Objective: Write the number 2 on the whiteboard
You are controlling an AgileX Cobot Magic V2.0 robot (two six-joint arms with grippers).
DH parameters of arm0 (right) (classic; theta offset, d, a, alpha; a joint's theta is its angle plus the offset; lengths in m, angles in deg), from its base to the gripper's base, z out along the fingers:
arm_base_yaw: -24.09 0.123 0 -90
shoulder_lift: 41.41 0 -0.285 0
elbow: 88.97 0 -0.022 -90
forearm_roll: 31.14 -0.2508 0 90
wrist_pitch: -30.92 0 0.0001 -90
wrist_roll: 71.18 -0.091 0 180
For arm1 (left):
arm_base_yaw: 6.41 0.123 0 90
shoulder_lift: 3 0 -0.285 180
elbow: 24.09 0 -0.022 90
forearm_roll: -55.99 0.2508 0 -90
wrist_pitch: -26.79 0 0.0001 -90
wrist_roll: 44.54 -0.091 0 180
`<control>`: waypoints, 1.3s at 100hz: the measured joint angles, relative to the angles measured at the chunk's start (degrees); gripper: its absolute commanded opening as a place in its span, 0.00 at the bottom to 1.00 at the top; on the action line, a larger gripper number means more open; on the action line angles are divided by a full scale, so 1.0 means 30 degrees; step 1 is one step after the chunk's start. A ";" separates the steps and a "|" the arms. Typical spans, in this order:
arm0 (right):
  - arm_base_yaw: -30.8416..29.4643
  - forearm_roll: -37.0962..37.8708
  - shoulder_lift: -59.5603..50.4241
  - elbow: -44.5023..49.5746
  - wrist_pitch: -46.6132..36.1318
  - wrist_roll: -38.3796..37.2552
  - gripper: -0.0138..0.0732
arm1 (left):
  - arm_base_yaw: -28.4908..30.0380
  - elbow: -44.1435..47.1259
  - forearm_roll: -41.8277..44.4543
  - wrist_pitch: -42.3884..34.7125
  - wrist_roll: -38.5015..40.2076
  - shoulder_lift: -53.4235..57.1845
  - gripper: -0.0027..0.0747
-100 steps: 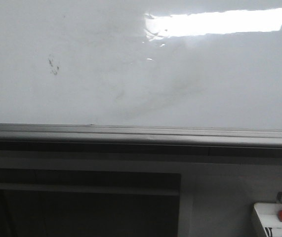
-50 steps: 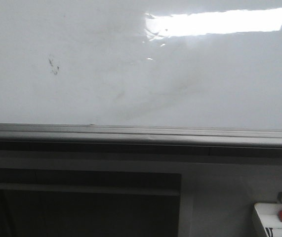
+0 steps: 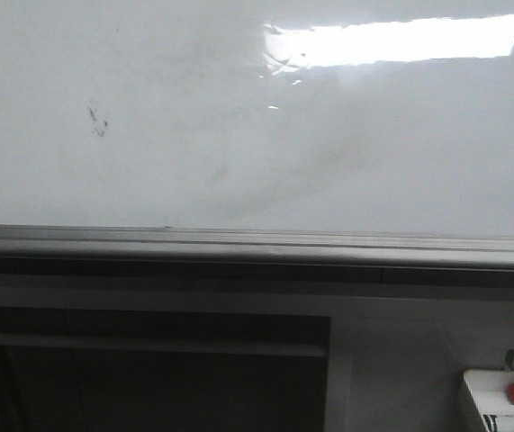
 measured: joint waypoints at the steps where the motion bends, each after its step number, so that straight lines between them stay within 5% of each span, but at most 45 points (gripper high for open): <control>1: 0.0000 0.0000 0.0111 -0.0144 0.0295 0.0000 0.08 | 0.0000 -0.0127 0.0000 0.0104 0.0000 -0.0197 0.01; 34: 0.0000 0.0000 0.6015 -0.5611 0.6249 0.1536 0.08 | 0.0000 -0.5285 0.0036 0.4179 0.0000 -0.6007 0.01; 87: 0.0000 -0.0192 0.7038 -0.6007 0.6994 0.1631 0.11 | -0.0111 -0.5687 0.0193 0.5250 0.0000 -0.8452 0.02; 96: 0.0000 -0.0219 0.7038 -0.6007 0.6994 0.1631 0.23 | -0.0111 -0.5687 0.0538 0.5542 0.0000 -0.8452 0.14; 116: 0.0000 -0.0357 0.7038 -0.6038 0.6994 0.1631 0.55 | -0.0111 -0.5687 0.0789 0.5696 0.0000 -0.8701 0.64; 130: 0.0000 -0.0654 0.7038 -0.6038 0.6952 0.1631 0.55 | -0.0111 -0.5687 0.0717 0.5470 0.0000 -0.9674 0.65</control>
